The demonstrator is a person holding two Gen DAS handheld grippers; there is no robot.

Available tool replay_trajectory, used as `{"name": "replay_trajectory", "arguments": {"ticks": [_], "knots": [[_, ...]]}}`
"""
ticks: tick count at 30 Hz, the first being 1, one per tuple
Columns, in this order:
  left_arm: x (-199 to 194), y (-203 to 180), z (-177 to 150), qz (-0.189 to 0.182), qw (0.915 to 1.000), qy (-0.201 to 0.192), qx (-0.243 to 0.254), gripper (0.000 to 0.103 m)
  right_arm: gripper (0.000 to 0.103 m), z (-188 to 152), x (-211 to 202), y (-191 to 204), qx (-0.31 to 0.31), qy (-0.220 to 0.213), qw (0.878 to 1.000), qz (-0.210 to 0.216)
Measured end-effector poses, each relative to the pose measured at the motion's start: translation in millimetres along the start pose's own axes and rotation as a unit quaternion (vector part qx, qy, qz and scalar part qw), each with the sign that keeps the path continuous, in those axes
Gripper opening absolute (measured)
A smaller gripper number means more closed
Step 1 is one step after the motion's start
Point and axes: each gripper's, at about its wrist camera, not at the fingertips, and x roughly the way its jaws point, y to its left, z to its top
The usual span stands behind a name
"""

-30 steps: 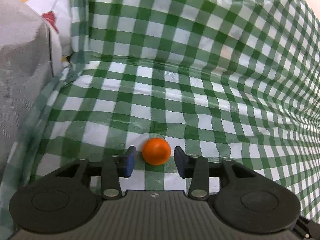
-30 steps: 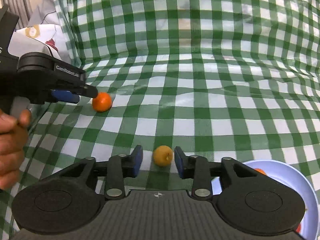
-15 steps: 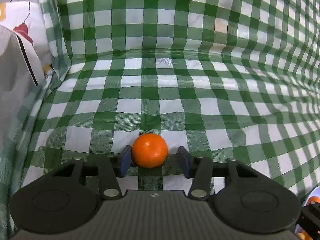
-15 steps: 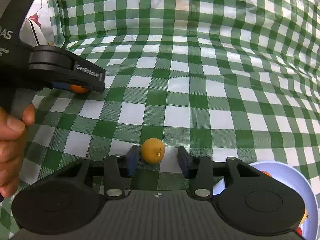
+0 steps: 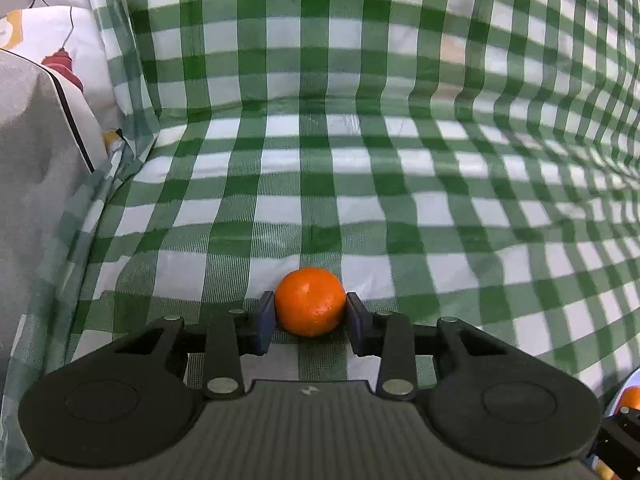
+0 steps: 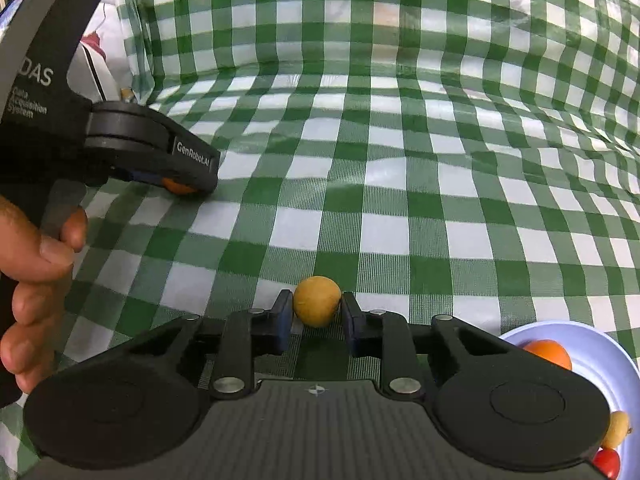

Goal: Organize fruits
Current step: 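Carry the orange with the left tool while the right tool carries the yellow fruit over the plate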

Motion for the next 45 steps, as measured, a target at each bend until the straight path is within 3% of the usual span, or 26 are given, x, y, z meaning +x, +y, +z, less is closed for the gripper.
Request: {"name": "replay_trajectory", "arguments": {"ticks": [7, 14, 21, 27, 34, 38, 45], "knots": [[-37, -6, -4, -0.002, 0.9997, -0.023, -0.002, 0.04, 0.027, 2, -36, -9, 0.012, -0.058, 0.998, 0.018], [-103, -11, -35, -0.008, 0.9988, -0.046, 0.011, 0.04, 0.027, -1, -103, -42, 0.042, -0.127, 0.991, 0.016], [-171, -21, -81, -0.02, 0.9966, -0.068, 0.041, 0.04, 0.027, -38, -176, -74, 0.032, -0.172, 0.985, 0.002], [-209, -36, -109, -0.046, 0.9943, -0.078, 0.056, 0.04, 0.027, -76, -215, -106, 0.093, -0.207, 0.974, -0.015], [-218, -61, -120, -0.082, 0.9905, -0.083, 0.074, 0.04, 0.027, -91, -243, -141, 0.118, -0.21, 0.969, -0.052], [-214, -80, -118, -0.104, 0.9868, -0.088, 0.088, 0.04, 0.027, -113, -235, -157, 0.131, -0.21, 0.967, -0.053], [-208, -111, -122, -0.138, 0.9767, -0.103, 0.128, 0.04, 0.027, -111, -222, -162, 0.084, -0.198, 0.974, -0.064]]}}
